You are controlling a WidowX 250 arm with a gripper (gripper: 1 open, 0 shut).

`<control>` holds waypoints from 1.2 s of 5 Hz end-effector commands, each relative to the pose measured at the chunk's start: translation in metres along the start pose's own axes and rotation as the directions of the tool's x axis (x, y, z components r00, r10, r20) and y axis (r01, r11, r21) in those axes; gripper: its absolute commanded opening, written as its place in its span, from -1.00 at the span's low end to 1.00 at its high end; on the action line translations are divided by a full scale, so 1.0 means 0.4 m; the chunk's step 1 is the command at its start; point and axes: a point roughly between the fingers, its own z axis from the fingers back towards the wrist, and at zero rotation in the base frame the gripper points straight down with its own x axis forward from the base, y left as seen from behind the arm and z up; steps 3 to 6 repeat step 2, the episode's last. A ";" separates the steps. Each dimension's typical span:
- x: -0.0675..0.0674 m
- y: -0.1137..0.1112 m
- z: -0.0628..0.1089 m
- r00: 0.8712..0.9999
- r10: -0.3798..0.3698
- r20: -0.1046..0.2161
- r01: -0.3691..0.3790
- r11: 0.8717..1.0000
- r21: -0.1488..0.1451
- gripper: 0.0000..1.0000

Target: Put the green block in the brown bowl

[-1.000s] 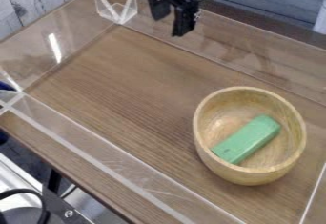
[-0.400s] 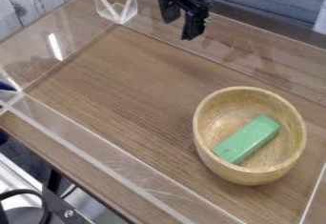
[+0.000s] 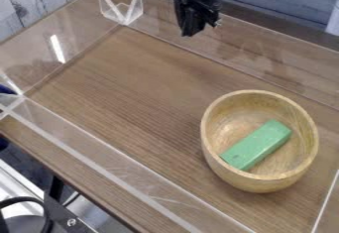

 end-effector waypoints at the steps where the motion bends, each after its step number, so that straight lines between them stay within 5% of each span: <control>1: 0.015 -0.024 0.060 0.997 -0.071 0.034 0.071 0.997 0.003 -1.00; 2: 0.017 -0.067 0.080 0.988 -0.152 0.021 0.152 0.988 -0.021 -1.00; 6: 0.017 -0.067 0.080 0.988 -0.152 0.021 0.152 0.988 -0.021 -1.00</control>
